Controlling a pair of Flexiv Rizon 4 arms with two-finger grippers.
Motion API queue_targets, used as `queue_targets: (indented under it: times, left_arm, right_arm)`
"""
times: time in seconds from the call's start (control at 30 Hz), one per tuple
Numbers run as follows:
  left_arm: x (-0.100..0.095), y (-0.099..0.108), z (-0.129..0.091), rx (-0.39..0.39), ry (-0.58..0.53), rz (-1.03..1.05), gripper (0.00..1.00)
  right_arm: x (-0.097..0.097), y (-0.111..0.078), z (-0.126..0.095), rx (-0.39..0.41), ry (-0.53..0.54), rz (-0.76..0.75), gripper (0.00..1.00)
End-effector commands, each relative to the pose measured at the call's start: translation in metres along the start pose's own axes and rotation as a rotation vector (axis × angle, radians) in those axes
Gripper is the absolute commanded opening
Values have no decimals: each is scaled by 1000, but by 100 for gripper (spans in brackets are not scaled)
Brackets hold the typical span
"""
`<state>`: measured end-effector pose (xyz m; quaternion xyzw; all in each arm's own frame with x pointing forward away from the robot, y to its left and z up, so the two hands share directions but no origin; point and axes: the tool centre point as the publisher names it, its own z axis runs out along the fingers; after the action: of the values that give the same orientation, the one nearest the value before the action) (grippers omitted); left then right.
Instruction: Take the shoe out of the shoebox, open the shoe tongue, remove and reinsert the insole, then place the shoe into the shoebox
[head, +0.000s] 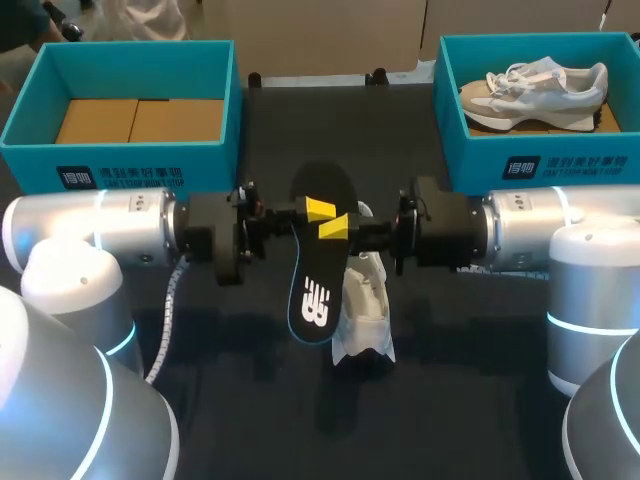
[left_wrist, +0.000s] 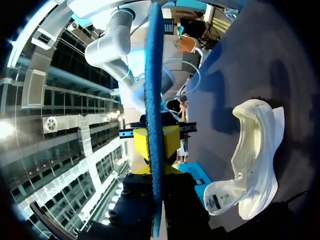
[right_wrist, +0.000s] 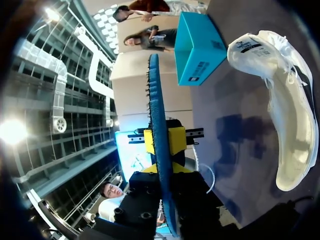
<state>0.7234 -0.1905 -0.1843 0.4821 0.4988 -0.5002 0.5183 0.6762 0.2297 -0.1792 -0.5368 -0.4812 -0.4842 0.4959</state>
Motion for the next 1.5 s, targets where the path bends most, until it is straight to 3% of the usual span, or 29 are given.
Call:
queue_targets:
  times: [0.03, 0.57, 0.7, 1.4, 1.5]
  left_arm:
    - [3, -1, 0, 6, 1, -2, 0]
    - [15, -10, -8, 18, 30, -61, 0]
    - [17, -11, -8, 19, 37, -68, 0]
    - [17, -12, -7, 9, 44, -63, 0]
    - [17, -12, -7, 9, 44, -63, 0]
  right_arm:
    - [-1, -4, -8, -29, 1, -10, 100]
    - [-13, -4, -71, -91, -41, -129, 100]
    - [-14, -4, -82, -59, -56, -139, 100]
    - [-14, -3, -83, -54, -75, -117, 100]
    - [-15, -3, -98, -22, -70, -138, 100]
